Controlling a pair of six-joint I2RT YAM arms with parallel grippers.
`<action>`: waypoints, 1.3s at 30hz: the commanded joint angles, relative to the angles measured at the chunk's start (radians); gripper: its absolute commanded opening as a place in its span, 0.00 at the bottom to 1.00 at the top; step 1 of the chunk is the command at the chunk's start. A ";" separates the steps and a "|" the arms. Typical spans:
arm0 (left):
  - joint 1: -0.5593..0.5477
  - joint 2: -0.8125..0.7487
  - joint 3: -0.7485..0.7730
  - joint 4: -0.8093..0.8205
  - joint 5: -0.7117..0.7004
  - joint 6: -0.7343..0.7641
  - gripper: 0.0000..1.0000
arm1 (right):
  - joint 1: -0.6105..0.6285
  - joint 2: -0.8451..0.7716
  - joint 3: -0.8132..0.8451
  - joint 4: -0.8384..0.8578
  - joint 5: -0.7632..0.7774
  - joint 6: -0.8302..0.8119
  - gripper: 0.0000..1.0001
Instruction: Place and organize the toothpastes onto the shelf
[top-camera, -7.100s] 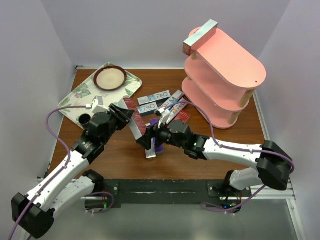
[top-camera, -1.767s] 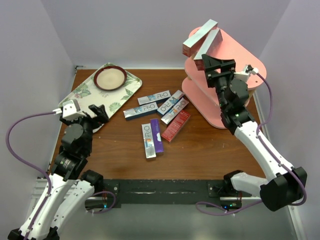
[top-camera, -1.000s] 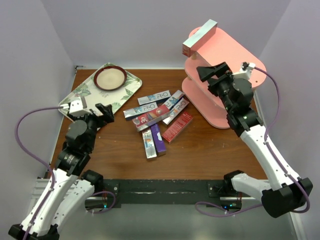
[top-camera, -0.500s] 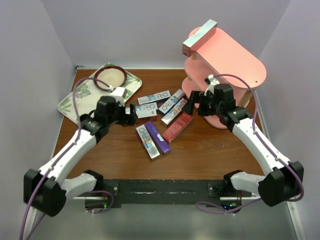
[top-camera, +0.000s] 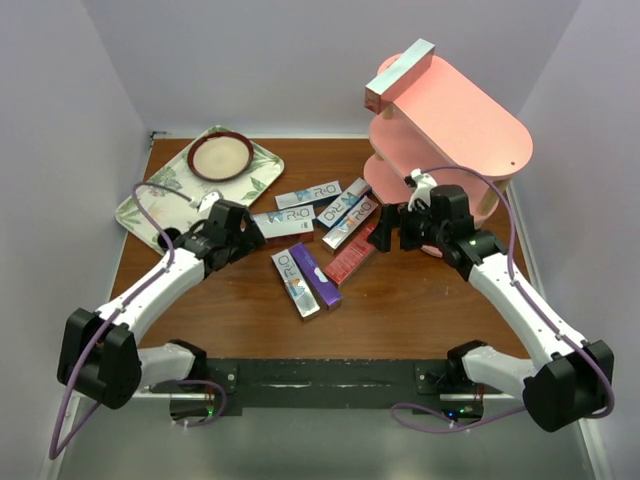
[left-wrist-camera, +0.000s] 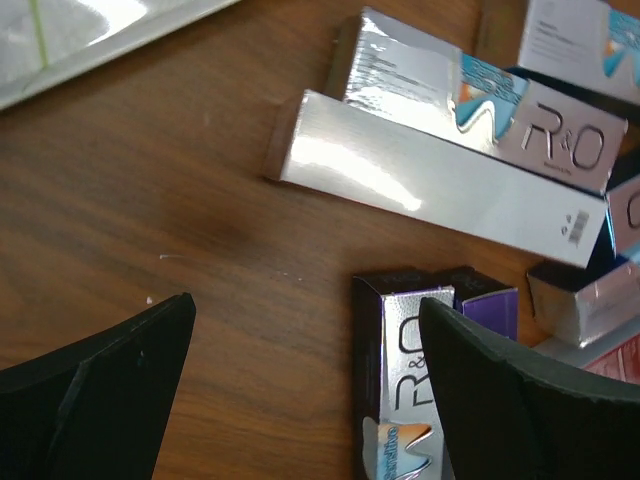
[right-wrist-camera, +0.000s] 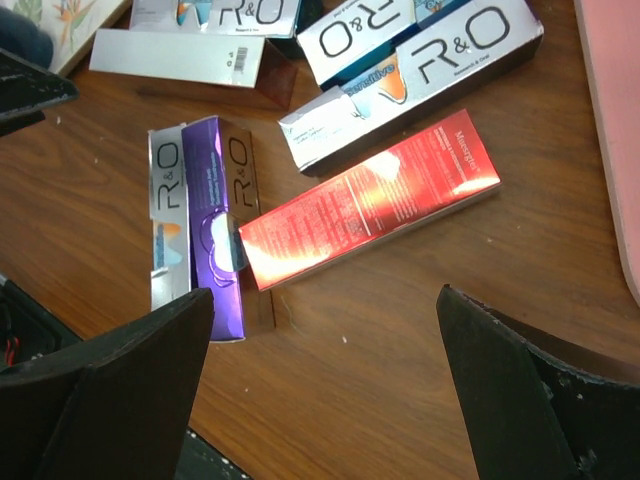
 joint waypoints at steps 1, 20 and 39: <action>-0.002 0.055 0.032 -0.013 -0.108 -0.346 1.00 | 0.008 -0.010 -0.032 0.077 -0.060 -0.017 0.98; -0.003 0.503 0.400 -0.148 -0.180 -0.632 0.92 | 0.008 -0.070 -0.102 0.177 -0.164 0.008 0.99; -0.005 0.613 0.403 -0.114 -0.117 -0.572 0.64 | 0.010 -0.061 -0.108 0.178 -0.178 0.002 0.99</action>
